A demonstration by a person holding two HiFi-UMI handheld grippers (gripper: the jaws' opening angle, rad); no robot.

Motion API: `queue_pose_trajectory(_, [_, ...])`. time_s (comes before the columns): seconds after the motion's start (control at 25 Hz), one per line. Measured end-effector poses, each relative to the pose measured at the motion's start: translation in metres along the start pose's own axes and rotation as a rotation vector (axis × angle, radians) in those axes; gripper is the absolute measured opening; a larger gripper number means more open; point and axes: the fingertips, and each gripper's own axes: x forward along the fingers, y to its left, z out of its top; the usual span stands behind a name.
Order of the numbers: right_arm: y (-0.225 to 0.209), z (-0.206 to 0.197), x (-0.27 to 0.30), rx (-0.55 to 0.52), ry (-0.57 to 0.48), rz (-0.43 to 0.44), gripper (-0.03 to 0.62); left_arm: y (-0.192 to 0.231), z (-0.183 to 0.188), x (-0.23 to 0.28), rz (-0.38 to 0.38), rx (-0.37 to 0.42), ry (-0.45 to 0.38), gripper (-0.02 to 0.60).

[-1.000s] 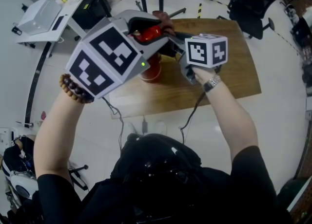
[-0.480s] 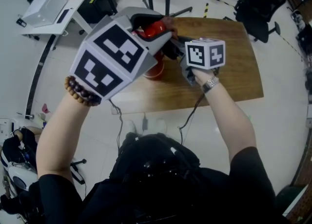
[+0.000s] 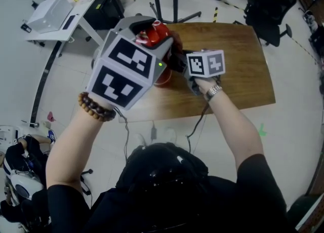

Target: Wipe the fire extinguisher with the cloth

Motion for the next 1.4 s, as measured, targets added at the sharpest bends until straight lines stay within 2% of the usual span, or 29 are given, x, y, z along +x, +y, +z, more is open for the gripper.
queue_pose_trajectory(0.24, [0.001,-0.01,0.004,0.009,0.007,-0.011,0.077,0.003,-0.002,-0.001,0.023,-0.028,-0.005,0.206])
queue_pose_trajectory(0.52, [0.001,-0.01,0.004,0.01,0.005,-0.023,0.074,0.002,0.0,-0.002,0.028,0.049,-0.023,0.172])
queue_pose_trajectory(0.72, [0.004,-0.011,0.002,0.012,0.005,-0.017,0.074,0.006,0.005,-0.009,0.01,0.059,-0.047,0.143])
queue_pose_trajectory(1.04, [0.011,-0.02,-0.004,0.035,0.002,-0.04,0.071,0.002,0.0,-0.018,-0.026,0.079,-0.06,0.143])
queue_pose_trajectory(1.4, [0.022,-0.034,-0.009,0.065,-0.006,-0.107,0.069,-0.001,-0.011,-0.029,-0.075,0.106,-0.091,0.143])
